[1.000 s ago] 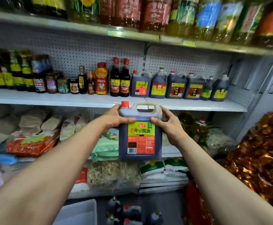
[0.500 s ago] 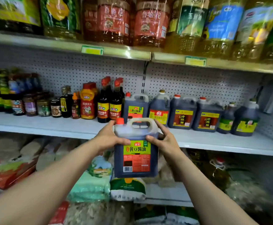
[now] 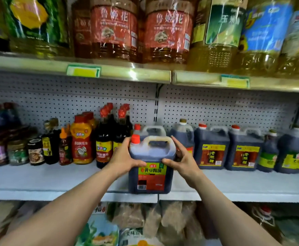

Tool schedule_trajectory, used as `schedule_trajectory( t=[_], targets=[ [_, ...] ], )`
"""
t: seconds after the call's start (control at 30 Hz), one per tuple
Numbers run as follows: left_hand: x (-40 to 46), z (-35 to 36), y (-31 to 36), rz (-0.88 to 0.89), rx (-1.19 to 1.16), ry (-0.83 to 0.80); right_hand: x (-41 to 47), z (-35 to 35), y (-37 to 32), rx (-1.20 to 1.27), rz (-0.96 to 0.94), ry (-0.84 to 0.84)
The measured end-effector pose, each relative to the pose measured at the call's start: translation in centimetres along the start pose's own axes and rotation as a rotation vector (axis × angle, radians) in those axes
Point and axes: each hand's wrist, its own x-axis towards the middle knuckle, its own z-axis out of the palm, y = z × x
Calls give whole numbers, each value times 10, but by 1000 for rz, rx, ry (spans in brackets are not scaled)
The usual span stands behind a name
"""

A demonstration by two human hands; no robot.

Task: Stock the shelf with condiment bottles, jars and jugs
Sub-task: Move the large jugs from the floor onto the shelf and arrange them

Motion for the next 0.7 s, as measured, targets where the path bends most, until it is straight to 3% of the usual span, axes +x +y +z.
schedule_trajectory(
  t=[0.33,0.53,0.7],
  targets=[
    [49,2,-41,2,101,-110,27,14,66,-108,55,126],
    [54,5,-47,-101,215,-143,15,20,81,-591,163,155],
    [63,7,-51,-127,309,-57,25,26,90,-754,194,256]
  ],
)
